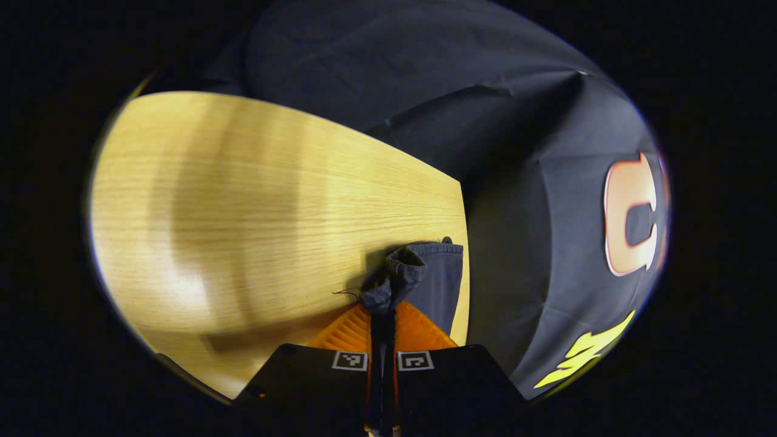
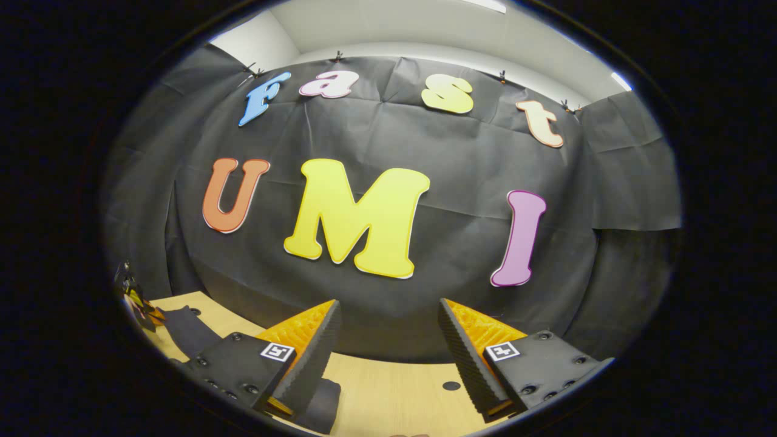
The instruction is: Grasp the waist and the cuffs of the jeans and fold them to make the two legs overlap; first hold the waist and fold one-third of the jeans toward the cuffs, then hold the cuffs and fold the remaining one-third in the same direction to finish folding.
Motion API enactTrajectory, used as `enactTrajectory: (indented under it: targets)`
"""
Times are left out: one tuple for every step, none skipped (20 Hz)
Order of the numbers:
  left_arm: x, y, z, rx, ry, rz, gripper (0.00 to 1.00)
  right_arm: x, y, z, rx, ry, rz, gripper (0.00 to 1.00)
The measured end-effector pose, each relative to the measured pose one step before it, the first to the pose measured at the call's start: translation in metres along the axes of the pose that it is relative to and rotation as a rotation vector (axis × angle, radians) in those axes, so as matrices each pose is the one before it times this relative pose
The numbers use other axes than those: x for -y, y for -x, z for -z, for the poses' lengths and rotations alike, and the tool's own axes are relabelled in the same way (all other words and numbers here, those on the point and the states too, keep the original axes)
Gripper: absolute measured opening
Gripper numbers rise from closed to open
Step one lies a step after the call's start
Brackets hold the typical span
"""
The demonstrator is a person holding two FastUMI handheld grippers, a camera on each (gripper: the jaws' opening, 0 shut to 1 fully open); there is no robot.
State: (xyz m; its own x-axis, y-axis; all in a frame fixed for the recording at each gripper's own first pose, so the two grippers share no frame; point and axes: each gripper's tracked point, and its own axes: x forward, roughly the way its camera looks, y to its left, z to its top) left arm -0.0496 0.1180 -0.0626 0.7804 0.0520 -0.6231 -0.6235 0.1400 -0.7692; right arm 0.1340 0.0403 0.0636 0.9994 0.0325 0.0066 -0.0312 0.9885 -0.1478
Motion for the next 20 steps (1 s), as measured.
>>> enactTrajectory:
  targets:
    - [0.00565, 0.00166, -0.00069, 0.00824, -0.04696, -0.00264, 0.04, 0.00112, 0.00036, -0.00104, 0.00262, 0.00308, 0.00131, 0.98]
    - [0.00603, 0.00232, -0.00068, 0.00613, -0.04278, -0.00052, 0.04, 0.00113, 0.00058, -0.00073, 0.00152, 0.00251, 0.00013, 0.99]
    - [0.00814, 0.00201, -0.0015, 0.00842, -0.04486, 0.00348, 0.04, 0.00042, 0.00051, -0.0006, 0.00066, -0.00123, 0.0006, 0.99]
    - [0.0127, 0.00498, -0.00153, 0.016, -0.05105, 0.0131, 0.04, 0.00111, 0.00123, -0.00072, 0.00023, -0.00315, 0.00117, 0.96]
    - [0.01478, 0.00703, -0.00159, 0.01859, -0.05465, 0.01585, 0.04, 0.00063, 0.0011, -0.00075, 0.00199, -0.00308, 0.00049, 0.96]
    - [0.01312, 0.00667, -0.00186, 0.02161, -0.05279, 0.01246, 0.04, 0.00115, 0.00166, 0.0, 0.00034, -0.00053, 0.00101, 0.96]
    - [0.01466, 0.00837, -0.00183, 0.01777, -0.04203, 0.01977, 0.04, 0.00202, 0.00151, 0.00094, -0.00481, 0.00024, 0.00081, 0.97]
    - [0.01472, 0.0063, -0.0014, 0.01064, -0.0312, 0.01902, 0.04, 0.00222, 0.0004, 0.00162, -0.00477, -0.00467, -0.00128, 0.98]
    - [0.01297, 0.0065, -0.00277, 0.00632, -0.0241, 0.01914, 0.04, 0.00184, 0.00147, 0.00004, -0.00406, -0.00997, 0.00041, 0.96]
    - [0.01291, 0.00388, -0.00129, 0.00907, -0.02267, 0.0183, 0.04, 0.00128, 0.00136, -0.00069, 0.00018, -0.00834, 0.00053, 0.96]
    - [0.01155, -0.00044, -0.0011, 0.00577, -0.02894, 0.0179, 0.04, 0.00226, 0.00201, -0.00154, 0.00277, -0.00247, 0.00427, 0.98]
    - [0.01116, 0.00262, -0.00032, 0.006, -0.03713, 0.01691, 0.04, 0.00377, 0.00214, -0.00171, 0.00506, 0.00057, 0.00406, 0.96]
    - [0.01103, 0.00236, 0.00005, 0.00606, -0.04271, 0.0073, 0.04, 0.00192, 0.00178, -0.00175, 0.00255, 0.00029, 0.00365, 0.98]
    - [0.00944, 0.0025, 0.00167, 0.00596, -0.05035, 0.00895, 0.04, 0.00273, 0.00218, -0.00058, 0.00059, -0.0024, 0.0016, 0.96]
    - [0.01196, 0.00088, 0.0012, 0.00464, -0.04722, 0.01141, 0.04, 0.00191, 0.00225, -0.00023, -0.00058, -0.00357, 0.00331, 0.96]
    - [0.0108, 0.002, -0.00016, 0.00614, -0.04579, 0.01681, 0.04, 0.00257, 0.00228, 0.00021, 0.00135, -0.00459, 0.00346, 0.98]
    - [0.01201, 0.00204, -0.00373, 0.00905, -0.04874, 0.01623, 0.04, 0.00155, 0.00206, -0.00039, -0.00042, -0.00394, 0.0034, 0.98]
    - [0.01403, 0.00257, 0.00022, 0.00708, -0.05314, 0.01724, 0.04, 0.00255, 0.00136, 0.00021, -0.00103, -0.00262, 0.00278, 0.98]
    - [0.01418, 0.00315, 0.00147, 0.00609, -0.05375, 0.01874, 0.04, 0.00366, 0.00213, -0.00101, 0.00085, -0.00104, 0.00284, 0.98]
    - [0.01311, 0.002, -0.00066, 0.00497, -0.0531, 0.01687, 0.04, 0.00331, 0.00165, 0.00023, 0.00011, 0.00003, 0.0051, 0.98]
